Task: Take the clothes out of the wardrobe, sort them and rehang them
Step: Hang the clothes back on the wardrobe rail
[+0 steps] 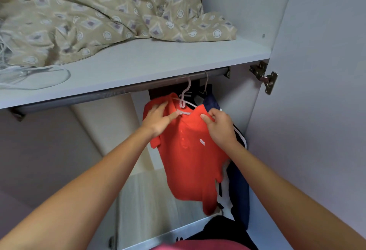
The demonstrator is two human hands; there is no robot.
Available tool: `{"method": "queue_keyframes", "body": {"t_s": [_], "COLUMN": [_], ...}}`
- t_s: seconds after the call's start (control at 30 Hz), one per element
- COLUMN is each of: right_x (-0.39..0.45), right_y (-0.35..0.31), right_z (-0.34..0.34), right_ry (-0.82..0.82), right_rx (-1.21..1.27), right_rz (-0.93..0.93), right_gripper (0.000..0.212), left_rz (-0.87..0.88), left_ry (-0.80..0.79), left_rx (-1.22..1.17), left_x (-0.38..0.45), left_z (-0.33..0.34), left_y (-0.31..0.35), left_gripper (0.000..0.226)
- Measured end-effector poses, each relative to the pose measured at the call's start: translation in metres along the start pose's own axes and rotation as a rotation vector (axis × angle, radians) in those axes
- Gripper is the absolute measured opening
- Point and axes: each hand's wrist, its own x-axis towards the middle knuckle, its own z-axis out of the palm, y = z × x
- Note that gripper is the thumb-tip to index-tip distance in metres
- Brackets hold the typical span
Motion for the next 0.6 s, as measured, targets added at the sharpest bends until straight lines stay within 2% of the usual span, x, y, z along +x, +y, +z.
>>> {"method": "queue_keyframes", "body": {"t_s": [0.13,0.27,0.43,0.53,0.6], "right_x": [0.018,0.033,0.047,0.045,0.044], "right_y": [-0.015,-0.021,-0.016,-0.006,0.001], "right_z": [0.006,0.013,0.021,0.018,0.014], "right_ry": [0.036,0.045,-0.041,-0.115,-0.090], "right_rx": [0.010,-0.043,-0.030,-0.094,-0.243], "right_rz": [0.016,0.062,0.081,-0.004,-0.122], "right_gripper": [0.040,0.034,0.017,0.009,0.016], "left_rz": [-0.059,-0.063,0.018,0.026,0.024], "left_ry": [-0.024,-0.036,-0.086,-0.102,-0.118], "left_rx": [-0.094,-0.101,-0.029,0.006,0.013], "left_x": [0.017,0.032,0.043,0.047,0.047], "left_z": [0.008,0.015,0.026,0.036,0.040], "left_y": [0.012,0.018,0.030,0.038,0.039], "left_gripper": [0.109,0.082,0.068,0.059,0.057]}}
